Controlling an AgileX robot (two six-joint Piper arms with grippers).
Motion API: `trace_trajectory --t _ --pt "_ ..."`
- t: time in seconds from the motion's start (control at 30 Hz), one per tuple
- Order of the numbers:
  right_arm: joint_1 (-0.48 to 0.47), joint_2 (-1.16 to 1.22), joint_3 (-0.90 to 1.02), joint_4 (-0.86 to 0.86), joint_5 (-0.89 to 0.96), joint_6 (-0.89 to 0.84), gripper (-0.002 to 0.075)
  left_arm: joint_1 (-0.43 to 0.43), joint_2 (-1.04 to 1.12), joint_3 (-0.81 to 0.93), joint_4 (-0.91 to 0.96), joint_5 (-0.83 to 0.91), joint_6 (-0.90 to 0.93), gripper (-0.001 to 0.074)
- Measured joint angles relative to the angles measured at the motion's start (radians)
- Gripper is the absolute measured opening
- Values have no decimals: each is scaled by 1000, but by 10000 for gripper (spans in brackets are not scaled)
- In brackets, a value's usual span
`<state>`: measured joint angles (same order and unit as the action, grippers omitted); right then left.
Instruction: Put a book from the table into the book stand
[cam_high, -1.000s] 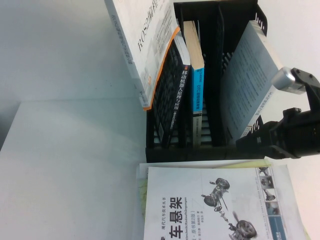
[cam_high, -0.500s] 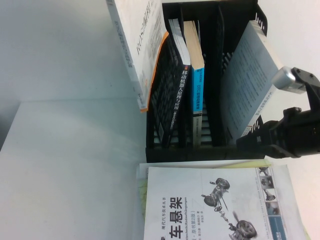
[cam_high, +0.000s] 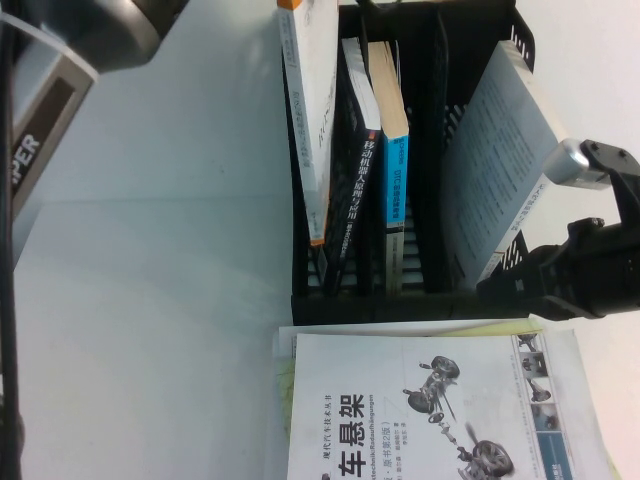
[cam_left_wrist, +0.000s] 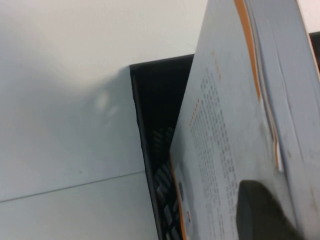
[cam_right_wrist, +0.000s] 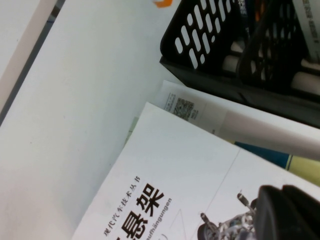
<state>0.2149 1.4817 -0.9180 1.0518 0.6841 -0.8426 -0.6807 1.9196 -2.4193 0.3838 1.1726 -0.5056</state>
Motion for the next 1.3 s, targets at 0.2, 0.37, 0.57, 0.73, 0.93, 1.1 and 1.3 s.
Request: trace_trajectory --t 0.2,0.37,0.57,0.73,0.93,1.1,1.3 --pt "0 0 0 -2 -2 0 -3 37 24 2 -12 -41 5 100" --pt "0 0 0 -3 -9 0 -3 111 49 2 -72 -68 6 100" --pt "0 0 0 -3 -16 0 -3 163 96 4 -188 -77 21 100" --pt "0 0 0 -5 -21 0 -3 163 116 8 -226 -83 99 100" --pt "0 0 0 -5 -24 0 -3 163 111 6 -230 -136 138 248" --pt "0 0 0 -42 -21 0 -3 163 105 0 -226 -108 138 336" --pt "0 -28 0 -116 -7 5 -3 163 100 0 -236 40 186 75"
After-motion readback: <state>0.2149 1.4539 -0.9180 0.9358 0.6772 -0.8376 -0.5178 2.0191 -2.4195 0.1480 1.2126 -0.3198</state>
